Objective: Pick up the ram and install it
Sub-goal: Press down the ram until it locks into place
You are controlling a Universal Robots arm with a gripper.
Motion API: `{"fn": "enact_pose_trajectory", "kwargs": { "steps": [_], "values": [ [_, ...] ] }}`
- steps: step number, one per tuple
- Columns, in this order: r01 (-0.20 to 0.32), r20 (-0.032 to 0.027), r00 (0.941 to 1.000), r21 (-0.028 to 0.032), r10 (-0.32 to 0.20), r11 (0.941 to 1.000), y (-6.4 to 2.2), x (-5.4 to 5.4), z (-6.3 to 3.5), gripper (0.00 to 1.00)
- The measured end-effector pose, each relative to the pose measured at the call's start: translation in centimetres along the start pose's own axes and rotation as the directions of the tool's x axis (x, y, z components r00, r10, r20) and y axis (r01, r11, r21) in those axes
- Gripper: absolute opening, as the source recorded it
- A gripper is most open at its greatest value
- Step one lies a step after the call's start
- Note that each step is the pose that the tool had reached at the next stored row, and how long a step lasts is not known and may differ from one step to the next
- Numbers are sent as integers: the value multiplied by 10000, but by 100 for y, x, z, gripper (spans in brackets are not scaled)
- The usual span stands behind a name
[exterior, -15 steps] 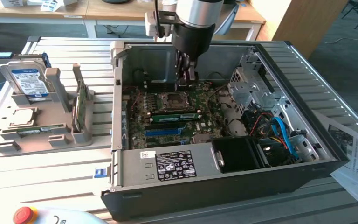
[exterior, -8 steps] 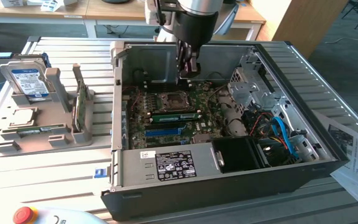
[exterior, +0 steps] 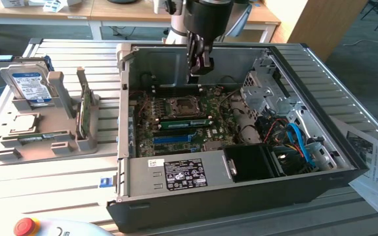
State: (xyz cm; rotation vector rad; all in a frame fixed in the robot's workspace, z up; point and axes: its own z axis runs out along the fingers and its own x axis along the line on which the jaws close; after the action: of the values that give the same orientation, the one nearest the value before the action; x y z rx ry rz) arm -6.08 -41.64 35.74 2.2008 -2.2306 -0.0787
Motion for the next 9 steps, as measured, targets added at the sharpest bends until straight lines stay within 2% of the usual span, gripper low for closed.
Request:
{"fn": "enact_pose_trajectory", "kwargs": {
  "steps": [9],
  "values": [
    [0, 2, 10000, -1, 0, 10000, 4, -3, -107, 10]
  ]
}}
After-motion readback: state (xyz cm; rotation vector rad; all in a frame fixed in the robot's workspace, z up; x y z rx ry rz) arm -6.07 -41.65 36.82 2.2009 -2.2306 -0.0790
